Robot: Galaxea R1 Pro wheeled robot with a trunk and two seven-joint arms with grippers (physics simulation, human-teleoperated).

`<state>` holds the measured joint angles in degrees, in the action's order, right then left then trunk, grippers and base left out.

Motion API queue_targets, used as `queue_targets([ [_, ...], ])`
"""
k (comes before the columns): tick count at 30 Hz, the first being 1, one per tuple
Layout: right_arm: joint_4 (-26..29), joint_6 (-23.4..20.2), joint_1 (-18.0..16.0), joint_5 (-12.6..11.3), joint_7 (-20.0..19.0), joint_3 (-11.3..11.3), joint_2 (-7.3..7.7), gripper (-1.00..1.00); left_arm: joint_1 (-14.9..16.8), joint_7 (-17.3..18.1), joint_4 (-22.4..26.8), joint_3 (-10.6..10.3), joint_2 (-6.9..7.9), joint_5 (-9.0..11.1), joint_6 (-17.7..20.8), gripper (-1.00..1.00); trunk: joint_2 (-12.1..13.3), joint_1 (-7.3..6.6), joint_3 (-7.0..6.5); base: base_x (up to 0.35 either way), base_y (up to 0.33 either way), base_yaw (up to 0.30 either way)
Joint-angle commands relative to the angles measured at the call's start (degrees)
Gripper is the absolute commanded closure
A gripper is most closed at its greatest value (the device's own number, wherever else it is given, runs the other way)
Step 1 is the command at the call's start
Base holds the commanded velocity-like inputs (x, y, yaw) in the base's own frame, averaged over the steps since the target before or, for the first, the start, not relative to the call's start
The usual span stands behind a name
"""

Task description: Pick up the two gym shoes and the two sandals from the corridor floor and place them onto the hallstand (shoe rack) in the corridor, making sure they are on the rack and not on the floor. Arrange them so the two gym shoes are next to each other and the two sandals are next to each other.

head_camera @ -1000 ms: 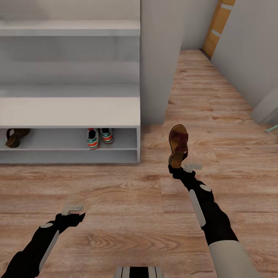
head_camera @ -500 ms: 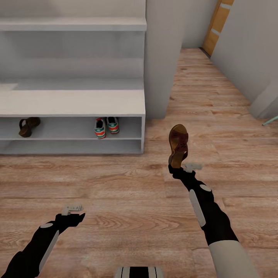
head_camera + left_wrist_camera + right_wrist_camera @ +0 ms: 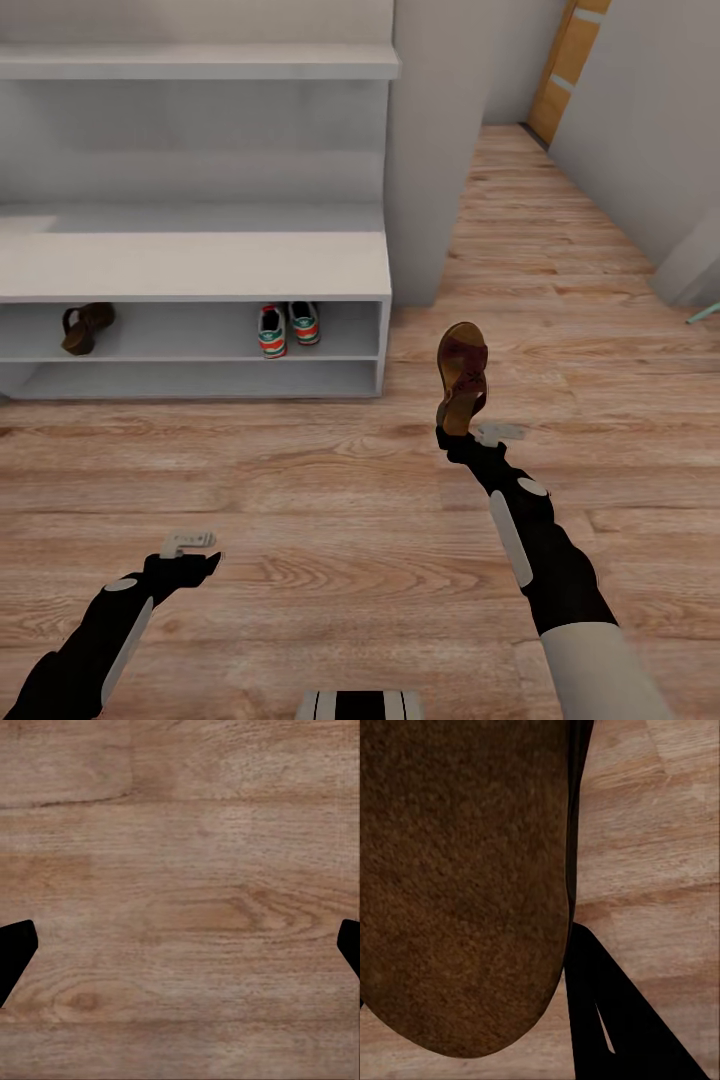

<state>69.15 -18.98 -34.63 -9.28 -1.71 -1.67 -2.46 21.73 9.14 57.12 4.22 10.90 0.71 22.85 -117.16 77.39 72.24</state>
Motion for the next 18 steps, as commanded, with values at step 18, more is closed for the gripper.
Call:
queue_targets([
  [18,0.0,0.0,0.0,-0.2,0.0,0.0,0.00,1.00,0.0,0.0,0.0,0.1,0.00,0.0,0.0,-1.00,0.0,0.00,0.00,0.000,0.313,0.000],
])
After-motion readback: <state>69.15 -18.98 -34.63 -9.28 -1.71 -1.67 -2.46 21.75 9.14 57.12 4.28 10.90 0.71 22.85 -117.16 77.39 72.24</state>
